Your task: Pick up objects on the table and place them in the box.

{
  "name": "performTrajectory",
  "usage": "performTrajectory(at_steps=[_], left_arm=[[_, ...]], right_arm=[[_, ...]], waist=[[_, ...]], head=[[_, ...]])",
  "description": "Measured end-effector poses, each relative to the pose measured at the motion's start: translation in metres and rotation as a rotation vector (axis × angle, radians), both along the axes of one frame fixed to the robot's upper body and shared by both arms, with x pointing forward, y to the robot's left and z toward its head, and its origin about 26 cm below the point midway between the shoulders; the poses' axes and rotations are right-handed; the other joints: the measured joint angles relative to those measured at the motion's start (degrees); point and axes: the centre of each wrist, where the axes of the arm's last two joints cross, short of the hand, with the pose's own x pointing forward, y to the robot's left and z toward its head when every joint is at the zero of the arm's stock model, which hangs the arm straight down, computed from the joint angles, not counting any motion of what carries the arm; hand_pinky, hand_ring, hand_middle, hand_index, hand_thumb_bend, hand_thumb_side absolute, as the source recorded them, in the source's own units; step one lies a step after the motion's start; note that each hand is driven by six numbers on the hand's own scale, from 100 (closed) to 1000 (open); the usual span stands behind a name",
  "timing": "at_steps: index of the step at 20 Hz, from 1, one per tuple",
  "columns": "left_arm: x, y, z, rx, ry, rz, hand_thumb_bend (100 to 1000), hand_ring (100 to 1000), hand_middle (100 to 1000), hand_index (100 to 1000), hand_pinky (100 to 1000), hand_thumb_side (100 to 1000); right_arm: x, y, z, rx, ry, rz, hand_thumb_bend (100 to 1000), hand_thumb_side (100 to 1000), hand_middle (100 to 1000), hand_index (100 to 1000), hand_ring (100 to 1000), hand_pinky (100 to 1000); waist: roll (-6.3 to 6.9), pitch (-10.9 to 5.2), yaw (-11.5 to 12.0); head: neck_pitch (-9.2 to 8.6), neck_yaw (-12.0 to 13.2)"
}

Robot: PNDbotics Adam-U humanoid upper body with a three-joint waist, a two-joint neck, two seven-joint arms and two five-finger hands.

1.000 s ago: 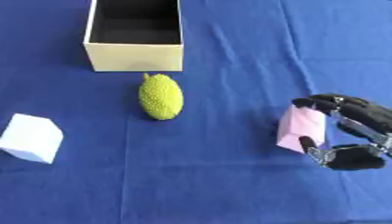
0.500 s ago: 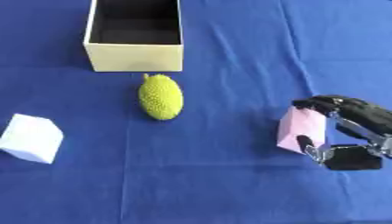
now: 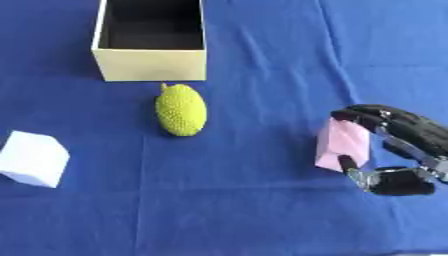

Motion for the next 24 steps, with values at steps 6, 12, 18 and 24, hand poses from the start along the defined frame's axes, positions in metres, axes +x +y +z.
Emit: performTrajectory(at_steps=[6, 12, 18, 24], left_arm=[[0.0, -0.0004, -0.0007, -0.002, 0.004, -0.001, 100, 704, 639, 787, 843, 600], [-0.0001, -0.0003, -0.0013, -0.001, 0.009, -0.002, 100, 705, 639, 786, 844, 601], [-0.0005, 0.0001, -0.0027, -0.002, 0.016, -0.004, 100, 707, 640, 786, 845, 602], [-0.0005, 0.0001, -0.003, -0.001, 0.02, -0.007, 100, 708, 639, 786, 846, 601]], right_arm=[[-0.0002, -0.0007, 0.0, 0.013, -0.014, -0.008, 100, 443, 965, 1000, 1000, 1000], [-0.0002, -0.0008, -0.0005, 0.028, -0.019, -0.034, 100, 461, 971, 1000, 1000, 1000], [-0.0003, -0.0008, -0.0005, 0.025, 0.006, -0.064, 100, 512, 964, 1000, 1000, 1000], [-0.0002, -0.0007, -0.0006, 0.029, 0.038, -0.079, 100, 564, 958, 1000, 1000, 1000]], waist=[[0.14, 0.04, -0.2], [0.14, 0.15, -0.27], [0.15, 0.18, -0.27], [0.16, 0.19, -0.23]], head=[[0.0, 0.0], [0.0, 0.0], [0.0, 0.0], [-0.01, 0.0]])
